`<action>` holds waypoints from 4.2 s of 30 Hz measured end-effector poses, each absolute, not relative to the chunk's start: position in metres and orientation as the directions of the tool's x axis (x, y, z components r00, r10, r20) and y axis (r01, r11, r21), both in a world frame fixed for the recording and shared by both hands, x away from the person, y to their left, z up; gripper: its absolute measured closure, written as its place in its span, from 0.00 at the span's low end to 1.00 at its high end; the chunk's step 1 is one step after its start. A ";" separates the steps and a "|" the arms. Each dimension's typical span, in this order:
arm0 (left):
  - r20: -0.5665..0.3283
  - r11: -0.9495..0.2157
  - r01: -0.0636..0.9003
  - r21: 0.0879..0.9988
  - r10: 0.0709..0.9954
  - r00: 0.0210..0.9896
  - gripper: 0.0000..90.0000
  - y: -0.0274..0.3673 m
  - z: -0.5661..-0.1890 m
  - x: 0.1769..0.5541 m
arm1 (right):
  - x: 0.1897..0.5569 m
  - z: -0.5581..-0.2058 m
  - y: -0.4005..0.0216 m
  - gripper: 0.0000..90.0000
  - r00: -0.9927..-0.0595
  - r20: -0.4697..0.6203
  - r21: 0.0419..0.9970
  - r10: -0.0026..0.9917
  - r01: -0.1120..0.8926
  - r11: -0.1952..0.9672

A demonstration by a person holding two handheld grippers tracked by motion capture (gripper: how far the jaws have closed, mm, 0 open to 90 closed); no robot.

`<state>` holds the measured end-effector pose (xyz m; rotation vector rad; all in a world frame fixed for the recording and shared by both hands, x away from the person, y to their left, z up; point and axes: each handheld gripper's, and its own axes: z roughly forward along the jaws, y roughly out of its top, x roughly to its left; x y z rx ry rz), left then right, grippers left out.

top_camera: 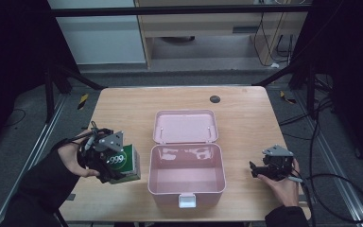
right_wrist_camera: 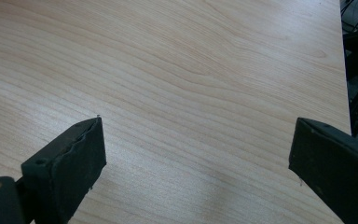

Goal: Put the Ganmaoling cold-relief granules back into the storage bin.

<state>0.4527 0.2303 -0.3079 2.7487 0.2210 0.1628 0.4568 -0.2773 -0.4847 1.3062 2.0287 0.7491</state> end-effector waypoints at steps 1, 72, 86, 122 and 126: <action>0.091 -0.920 0.120 0.374 0.165 0.982 0.16 0.229 -0.306 0.454 | 0.457 -0.485 -0.277 0.05 -0.332 -0.185 0.731 0.925 0.582 0.355; 0.074 -0.912 -0.002 0.411 0.031 0.997 0.16 0.129 -0.285 0.462 | 0.457 -0.487 -0.279 0.04 -0.335 -0.179 0.735 0.925 0.580 0.352; 0.069 -0.919 -0.026 0.394 0.002 0.998 0.17 0.113 -0.297 0.464 | 0.457 -0.487 -0.280 0.04 -0.335 -0.179 0.734 0.925 0.581 0.352; 0.027 -0.939 -0.021 0.342 -0.013 1.000 0.17 0.100 -0.349 0.474 | 0.458 -0.490 -0.279 0.04 -0.345 -0.186 0.726 0.920 0.582 0.366; 0.024 -0.943 -0.017 0.333 -0.009 1.000 0.16 0.100 -0.355 0.475 | 0.458 -0.490 -0.279 0.04 -0.346 -0.187 0.725 0.919 0.583 0.367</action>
